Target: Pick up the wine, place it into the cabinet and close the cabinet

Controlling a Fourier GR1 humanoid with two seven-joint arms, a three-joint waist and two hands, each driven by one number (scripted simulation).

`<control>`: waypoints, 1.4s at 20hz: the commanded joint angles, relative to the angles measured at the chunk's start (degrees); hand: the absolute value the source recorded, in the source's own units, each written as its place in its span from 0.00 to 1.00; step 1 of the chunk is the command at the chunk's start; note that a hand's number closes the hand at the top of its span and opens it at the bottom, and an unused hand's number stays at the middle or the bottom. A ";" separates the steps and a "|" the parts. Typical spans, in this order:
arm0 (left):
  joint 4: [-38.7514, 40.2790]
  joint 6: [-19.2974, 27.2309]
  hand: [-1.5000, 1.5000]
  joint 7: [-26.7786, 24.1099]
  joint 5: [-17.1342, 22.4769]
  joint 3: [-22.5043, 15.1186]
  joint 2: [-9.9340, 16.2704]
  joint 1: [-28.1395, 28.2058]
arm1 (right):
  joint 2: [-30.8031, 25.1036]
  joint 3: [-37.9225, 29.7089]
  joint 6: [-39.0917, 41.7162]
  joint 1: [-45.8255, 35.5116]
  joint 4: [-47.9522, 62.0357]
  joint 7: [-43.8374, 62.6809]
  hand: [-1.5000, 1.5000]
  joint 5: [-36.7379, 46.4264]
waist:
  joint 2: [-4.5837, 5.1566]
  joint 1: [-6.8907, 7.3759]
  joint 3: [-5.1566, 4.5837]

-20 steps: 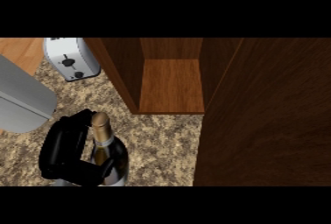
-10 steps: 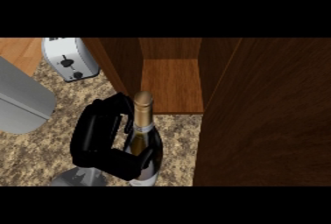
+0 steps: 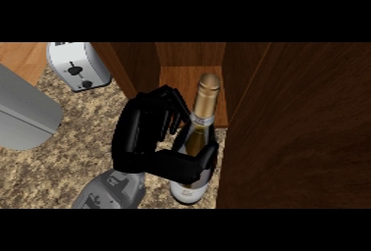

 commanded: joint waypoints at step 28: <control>20.13 12.26 1.00 -18.24 9.27 -7.05 -0.01 -4.11 | -2.11 -3.85 1.92 2.85 -7.73 2.80 0.00 -6.70 | 0.00 -0.06 -0.01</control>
